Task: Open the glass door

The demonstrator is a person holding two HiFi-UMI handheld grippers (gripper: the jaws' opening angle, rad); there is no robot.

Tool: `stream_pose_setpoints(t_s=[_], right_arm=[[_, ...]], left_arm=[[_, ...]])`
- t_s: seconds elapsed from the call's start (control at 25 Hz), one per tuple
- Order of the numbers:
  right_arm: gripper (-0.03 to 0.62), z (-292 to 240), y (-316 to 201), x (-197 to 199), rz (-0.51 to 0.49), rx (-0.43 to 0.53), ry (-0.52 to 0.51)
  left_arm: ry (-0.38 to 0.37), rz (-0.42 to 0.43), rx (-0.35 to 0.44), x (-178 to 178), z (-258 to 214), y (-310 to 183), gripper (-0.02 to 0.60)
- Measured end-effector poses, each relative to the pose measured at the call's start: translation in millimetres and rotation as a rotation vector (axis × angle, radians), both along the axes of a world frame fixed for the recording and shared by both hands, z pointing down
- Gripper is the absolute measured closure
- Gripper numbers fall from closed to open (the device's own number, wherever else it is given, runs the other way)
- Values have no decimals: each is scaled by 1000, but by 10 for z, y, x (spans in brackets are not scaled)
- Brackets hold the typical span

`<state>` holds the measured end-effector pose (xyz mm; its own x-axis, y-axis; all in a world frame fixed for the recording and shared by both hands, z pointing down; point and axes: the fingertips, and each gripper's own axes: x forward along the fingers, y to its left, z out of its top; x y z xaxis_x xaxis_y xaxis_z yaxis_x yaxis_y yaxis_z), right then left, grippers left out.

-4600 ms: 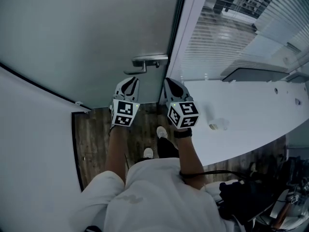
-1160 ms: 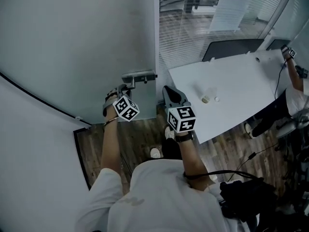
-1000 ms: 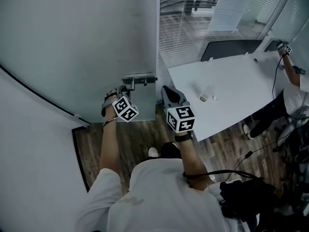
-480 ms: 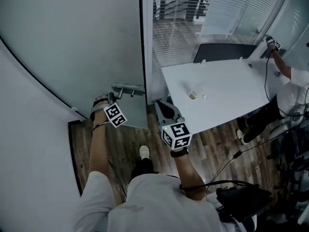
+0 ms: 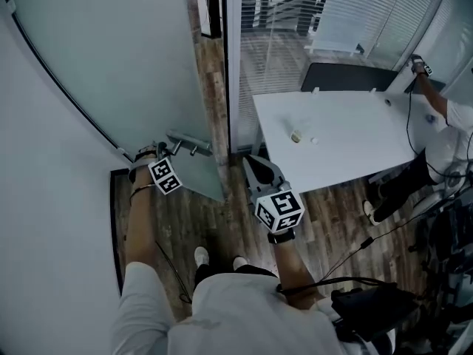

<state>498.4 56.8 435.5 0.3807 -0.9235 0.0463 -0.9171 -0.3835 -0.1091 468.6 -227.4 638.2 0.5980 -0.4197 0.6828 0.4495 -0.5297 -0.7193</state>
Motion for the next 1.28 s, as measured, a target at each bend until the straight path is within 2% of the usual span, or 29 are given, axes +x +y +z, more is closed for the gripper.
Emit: stream_pose_setpoints(t_s=[0.24, 0.44, 0.76, 1.0, 1.2, 1.28], right_arm=[[599, -299, -17, -437, -59, 30, 17], [600, -441, -249, -732, -114, 53, 11], [600, -352, -613, -1274, -199, 14, 22], [600, -317, -788, -1228, -199, -14, -5], [600, -472, -1013, -1475, -255, 87, 6], [600, -463, -1170, -1681, -311, 87, 26]], left_arm=[[3, -19, 26, -723, -117, 131, 463], [14, 4, 26, -1098, -154, 114, 459], [43, 47, 28, -1743, -134, 46, 451], [83, 75, 22, -2096, -193, -36, 445], [93, 117, 5, -2475, -151, -66, 440], [87, 121, -11, -2653, -127, -90, 438]])
